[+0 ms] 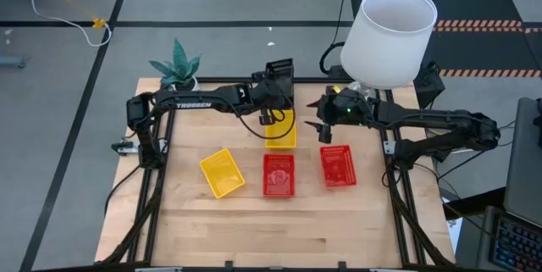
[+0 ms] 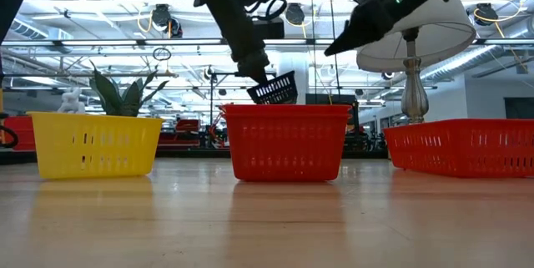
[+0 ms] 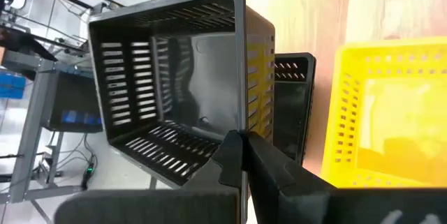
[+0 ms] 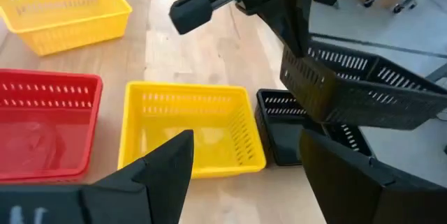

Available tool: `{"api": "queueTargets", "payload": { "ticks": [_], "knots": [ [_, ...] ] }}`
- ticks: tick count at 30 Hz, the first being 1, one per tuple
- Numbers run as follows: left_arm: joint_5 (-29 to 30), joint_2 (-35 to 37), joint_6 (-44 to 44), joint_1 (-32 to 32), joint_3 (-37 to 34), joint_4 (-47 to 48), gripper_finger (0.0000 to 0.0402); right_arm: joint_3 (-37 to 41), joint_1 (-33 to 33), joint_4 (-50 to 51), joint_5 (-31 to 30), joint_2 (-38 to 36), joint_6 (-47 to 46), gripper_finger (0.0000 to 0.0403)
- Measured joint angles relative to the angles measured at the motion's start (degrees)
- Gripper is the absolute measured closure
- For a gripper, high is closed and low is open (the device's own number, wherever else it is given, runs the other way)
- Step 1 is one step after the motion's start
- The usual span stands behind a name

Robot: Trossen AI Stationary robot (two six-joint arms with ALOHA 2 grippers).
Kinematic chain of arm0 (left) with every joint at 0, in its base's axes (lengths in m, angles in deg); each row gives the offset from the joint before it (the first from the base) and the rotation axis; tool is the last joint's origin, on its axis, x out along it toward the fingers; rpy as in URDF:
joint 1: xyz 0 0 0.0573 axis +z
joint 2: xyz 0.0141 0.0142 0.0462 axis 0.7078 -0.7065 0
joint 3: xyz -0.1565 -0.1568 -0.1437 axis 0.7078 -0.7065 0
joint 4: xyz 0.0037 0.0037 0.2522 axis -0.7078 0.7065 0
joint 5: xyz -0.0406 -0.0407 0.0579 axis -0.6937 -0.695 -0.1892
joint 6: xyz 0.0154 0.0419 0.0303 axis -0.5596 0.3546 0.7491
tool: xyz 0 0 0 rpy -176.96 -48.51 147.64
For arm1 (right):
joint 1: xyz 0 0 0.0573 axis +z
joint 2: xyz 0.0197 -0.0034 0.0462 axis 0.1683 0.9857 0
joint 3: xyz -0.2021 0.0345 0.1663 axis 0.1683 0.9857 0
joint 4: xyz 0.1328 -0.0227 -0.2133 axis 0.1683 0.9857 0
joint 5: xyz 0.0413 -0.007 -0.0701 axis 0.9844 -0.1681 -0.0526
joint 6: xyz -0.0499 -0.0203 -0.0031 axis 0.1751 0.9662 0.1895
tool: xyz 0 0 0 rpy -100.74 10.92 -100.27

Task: Stack baskets by color
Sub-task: Stack the bottom black bin on top of the top black bin

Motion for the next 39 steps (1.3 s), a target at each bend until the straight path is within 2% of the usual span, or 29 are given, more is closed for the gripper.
{"api": "queueTargets", "payload": {
  "ticks": [5,11,16,22,29,39],
  "knots": [
    [-0.17,-1.61,1.40,0.91,-0.02,-0.34,0.0387,5.11,0.12,-4.71,-1.83,-2.37,1.31,0.0149],
    [-0.79,-3.63,2.51,1.15,-0.02,-0.32,0.0396,6.33,-0.08,-6.63,-5.80,-4.93,3.01,0.0149],
    [-0.50,-5.33,3.37,1.20,-0.06,-0.02,0.0382,6.36,-0.08,-6.71,-5.66,-6.08,3.15,0.0149],
    [-1.37,-6.95,3.33,2.06,-0.06,-0.22,0.0394,6.36,-0.08,-6.45,-5.66,-6.58,3.35,0.0149],
    [-1.79,-7.03,2.47,2.27,-0.04,-0.18,0.0371,6.36,-0.08,-6.43,-5.61,-6.65,3.79,0.0149],
    [-2.25,-7.03,1.83,2.92,-0.07,-0.22,0.0365,6.36,-0.08,-6.45,-5.61,-6.65,3.79,0.0149]
  ]
}}
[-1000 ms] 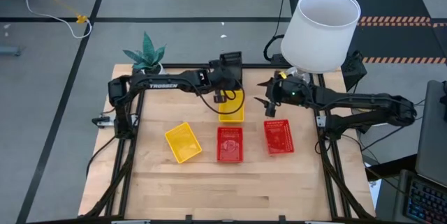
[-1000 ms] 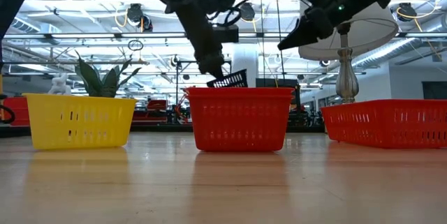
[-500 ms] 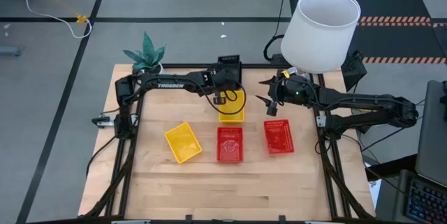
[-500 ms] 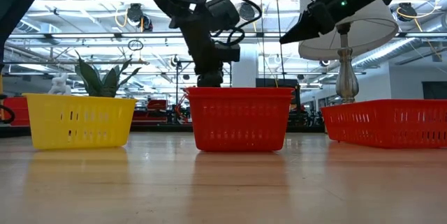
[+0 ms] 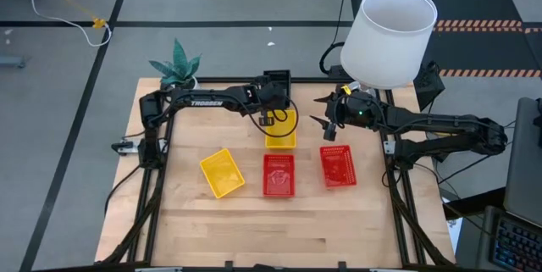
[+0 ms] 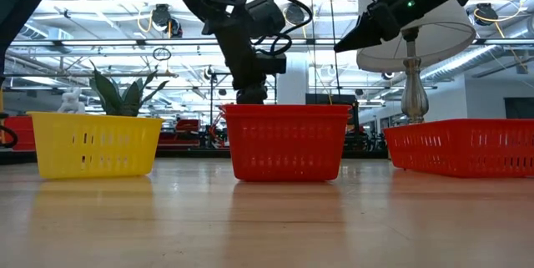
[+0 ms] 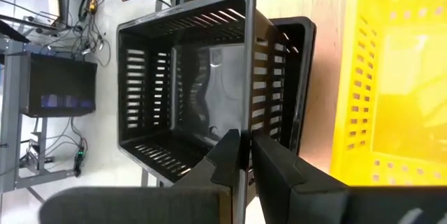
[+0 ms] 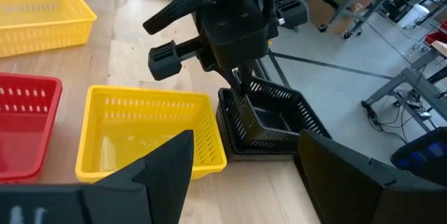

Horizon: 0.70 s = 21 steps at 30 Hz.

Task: Stack baskets by color
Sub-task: Stack the bottom black bin on top of the top black bin

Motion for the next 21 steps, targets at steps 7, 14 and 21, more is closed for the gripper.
{"api": "queueTargets", "payload": {
  "ticks": [7,14,21],
  "knots": [
    [-1.78,0.00,0.00,0.15,0.02,-1.66,0.0364,0.00,0.00,0.00,0.00,0.00,0.00,0.0149],
    [-1.80,0.00,-1.03,0.20,0.02,-2.81,0.0323,0.00,0.00,0.00,0.02,0.02,0.00,0.0149],
    [-1.40,0.13,-2.27,0.09,0.02,-3.81,0.0268,0.00,0.00,0.14,0.02,0.02,0.00,0.0149]
  ]
}}
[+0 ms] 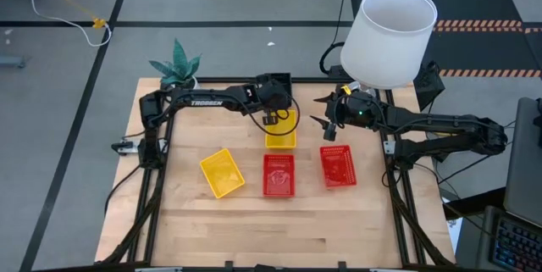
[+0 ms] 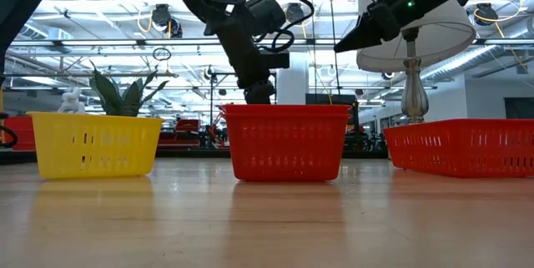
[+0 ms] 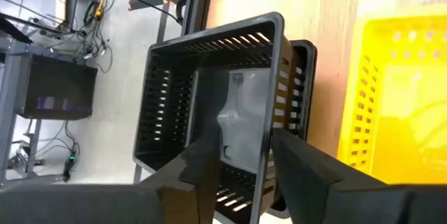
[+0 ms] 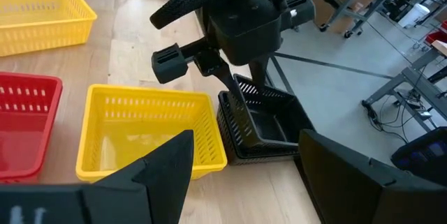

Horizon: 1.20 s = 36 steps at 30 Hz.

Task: Stack baskets by color
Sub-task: Stack the bottom black bin on top of the top black bin

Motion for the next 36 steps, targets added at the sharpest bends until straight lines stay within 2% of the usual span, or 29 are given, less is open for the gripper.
{"api": "queueTargets", "payload": {
  "ticks": [5,13,15,18,20,28,36],
  "knots": [
    [-0.60,1.67,-2.50,0.02,0.00,0.63,0.0253,0.00,0.00,0.12,0.02,0.01,0.00,0.0149],
    [-2.20,5.14,-7.18,0.14,0.07,1.19,0.0252,0.00,0.00,0.16,0.02,0.02,0.00,0.0149],
    [-3.56,6.41,-8.76,0.65,0.07,3.10,0.0252,-0.02,0.00,0.34,0.02,0.02,0.00,0.0149],
    [-8.58,6.97,-10.55,1.83,0.05,4.77,0.0254,-0.02,0.00,0.61,0.02,0.02,0.00,0.0149],
    [-11.17,6.87,-11.26,2.63,-0.54,4.35,0.0261,-0.02,0.00,0.66,0.03,0.02,0.00,0.0149],
    [-13.28,6.16,-10.95,4.44,-9.32,-6.95,0.0321,-0.02,0.00,0.57,0.17,0.02,0.00,0.0149],
    [-14.41,6.18,-10.92,4.99,-12.44,-11.93,0.0361,-0.02,0.00,0.54,0.18,0.02,0.28,0.0149]
  ]
}}
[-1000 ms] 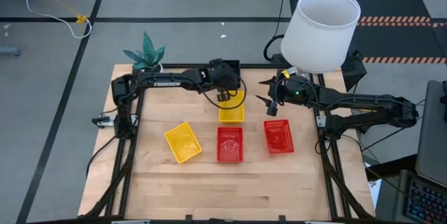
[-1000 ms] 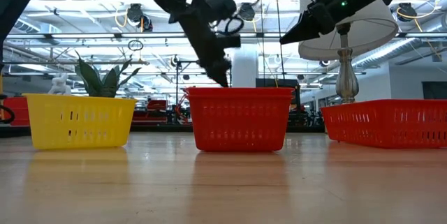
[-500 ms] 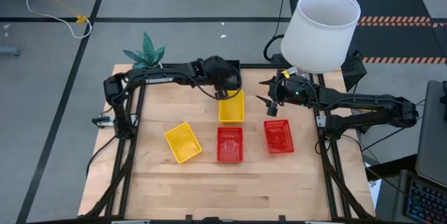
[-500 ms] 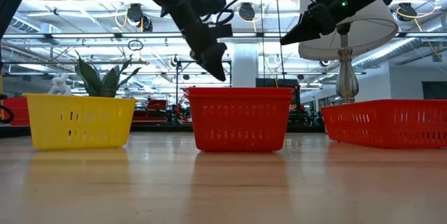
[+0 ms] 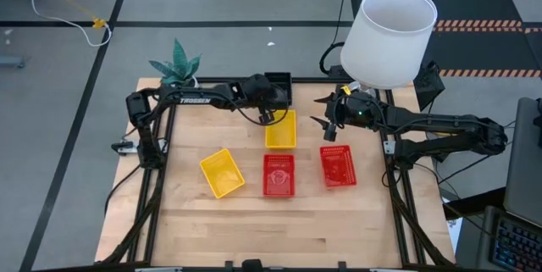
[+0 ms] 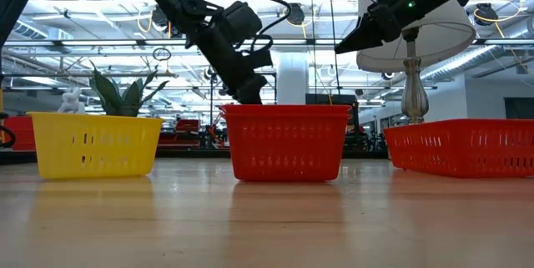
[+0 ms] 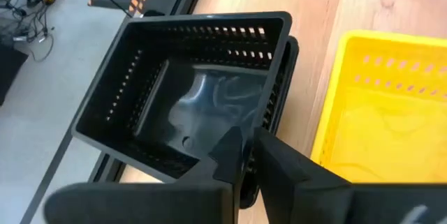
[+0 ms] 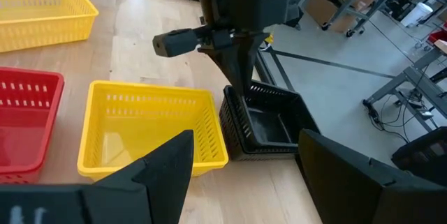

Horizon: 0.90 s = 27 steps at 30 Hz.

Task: Stack baskets by color
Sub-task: Stack the bottom black bin on top of the top black bin, then adjust the stacked yellow bins

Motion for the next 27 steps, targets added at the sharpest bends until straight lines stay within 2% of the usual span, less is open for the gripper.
{"api": "queueTargets", "payload": {
  "ticks": [13,19,23,27],
  "knots": [
    [-2.09,0.37,-3.14,0.80,0.02,0.96,0.0369,0.00,0.00,0.02,0.02,0.00,0.18,0.0149],
    [-2.12,4.78,-4.13,0.39,0.02,2.09,0.0369,-0.02,0.00,0.30,0.04,0.00,-0.12,0.0149],
    [-2.21,8.43,-6.93,0.31,-0.52,7.30,0.0369,-0.02,-0.02,1.15,0.05,0.00,-5.60,0.0149],
    [-2.21,10.00,-10.30,0.67,-5.14,7.78,0.0369,-0.02,0.00,1.78,0.06,0.00,-8.88,0.0149]
  ]
}}
